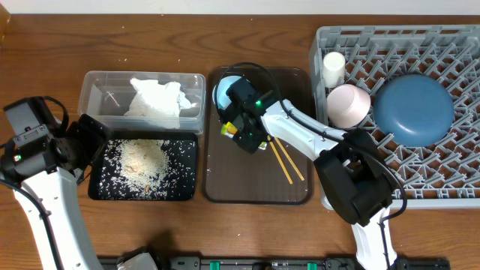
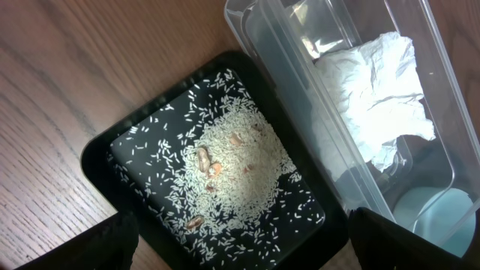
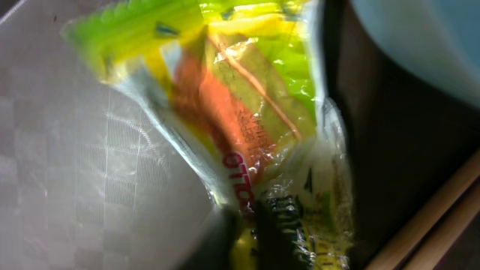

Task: Sort waste into correct bins and load items into the dishwasher rack
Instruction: 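Move the right gripper to the yellow snack wrapper and grasp it, then lift the wrapper with the right gripper and carry it over the clear bin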

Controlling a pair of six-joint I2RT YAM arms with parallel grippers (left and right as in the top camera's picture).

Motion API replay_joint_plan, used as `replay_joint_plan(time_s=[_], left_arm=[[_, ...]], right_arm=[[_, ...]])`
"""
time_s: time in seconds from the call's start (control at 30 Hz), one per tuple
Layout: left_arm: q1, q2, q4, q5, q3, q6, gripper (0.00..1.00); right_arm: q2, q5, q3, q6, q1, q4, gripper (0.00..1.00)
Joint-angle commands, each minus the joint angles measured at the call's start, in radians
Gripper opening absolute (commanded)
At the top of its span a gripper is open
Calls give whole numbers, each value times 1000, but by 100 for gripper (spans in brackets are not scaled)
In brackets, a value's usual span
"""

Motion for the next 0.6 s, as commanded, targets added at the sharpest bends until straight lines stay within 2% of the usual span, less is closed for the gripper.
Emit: replay_joint_plan(time_s=[0.0,0.27,0.57], left_arm=[[4,0,-2,-6,18,5,92],[4,0,-2,-6,18,5,92],[4,0,-2,-6,18,5,92]], right_arm=[[26,-5,5,-6,6,-10,1],[-10,-109,8,-33,26,-23,1],[-197,-124,8,-21,45,-19,1]])
